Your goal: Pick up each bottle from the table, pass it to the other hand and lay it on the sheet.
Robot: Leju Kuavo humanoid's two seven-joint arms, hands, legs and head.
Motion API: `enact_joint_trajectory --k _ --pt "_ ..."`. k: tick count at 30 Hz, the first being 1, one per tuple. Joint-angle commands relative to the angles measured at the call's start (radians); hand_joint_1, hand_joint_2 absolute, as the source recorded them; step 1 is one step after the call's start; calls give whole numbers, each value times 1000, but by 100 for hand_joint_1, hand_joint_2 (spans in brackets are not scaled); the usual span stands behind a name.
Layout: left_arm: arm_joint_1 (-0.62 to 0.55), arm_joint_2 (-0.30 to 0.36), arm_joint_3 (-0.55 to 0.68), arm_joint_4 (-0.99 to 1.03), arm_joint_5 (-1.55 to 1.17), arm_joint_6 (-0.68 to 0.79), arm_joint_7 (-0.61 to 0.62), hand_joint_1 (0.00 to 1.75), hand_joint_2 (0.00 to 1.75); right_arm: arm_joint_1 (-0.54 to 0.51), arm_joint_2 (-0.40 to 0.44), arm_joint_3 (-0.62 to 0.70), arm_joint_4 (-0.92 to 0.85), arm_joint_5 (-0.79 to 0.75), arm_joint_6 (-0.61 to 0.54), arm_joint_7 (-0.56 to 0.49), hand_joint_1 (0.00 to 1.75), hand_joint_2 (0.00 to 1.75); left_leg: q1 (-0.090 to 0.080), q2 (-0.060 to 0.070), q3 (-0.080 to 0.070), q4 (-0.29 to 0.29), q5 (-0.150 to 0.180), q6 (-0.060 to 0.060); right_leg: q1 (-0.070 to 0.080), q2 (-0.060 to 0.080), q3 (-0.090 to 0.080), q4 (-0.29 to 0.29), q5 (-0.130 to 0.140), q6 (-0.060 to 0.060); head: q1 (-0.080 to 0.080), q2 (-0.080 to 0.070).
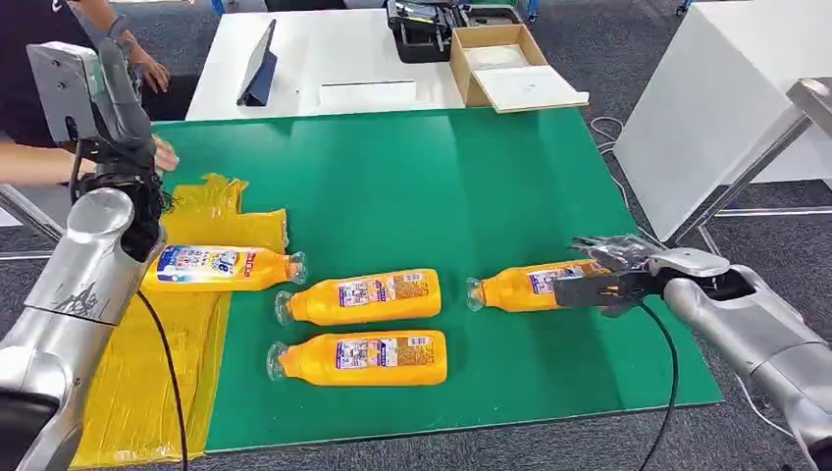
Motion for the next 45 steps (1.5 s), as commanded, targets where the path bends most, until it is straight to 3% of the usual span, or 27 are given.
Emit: enact_joint_trajectory --k 1,14,24,25,26,45 --pt "-42 14 -34 56 5 15 6 0 0 -20 119 113 157 16 -14 8 0 175 2 4 5 0 -2 -6 2 3 5 -2 0 -2 0 0" --pt "-54 9 -42 76 21 12 6 0 0 1 127 169 232 57 37 4 0 175 2 4 6 0 -2 -8 1 2 6 -2 -1 -3 0 0" --pt "-66 1 -57 104 57 25 -7 0 0 -22 110 208 276 143 13 35 0 175 1 1 4 0 -1 -5 1 -1 4 -2 0 -2 0 0" --pt "-68 1 -59 107 59 25 -8 0 0 -19 111 209 284 150 11 31 26 175 2 1 4 0 0 -5 1 -1 4 -2 0 -2 0 0" --pt "-70 -1 -60 110 61 27 -10 0 0 -9 113 196 292 142 2 28 175 175 2 0 5 0 -1 -6 1 -1 6 -2 0 -2 0 0" --pt "-75 -2 -64 116 63 28 -12 0 0 3 126 173 291 140 -12 36 175 175 2 0 7 -1 1 -4 1 -1 8 -3 1 -1 0 0"
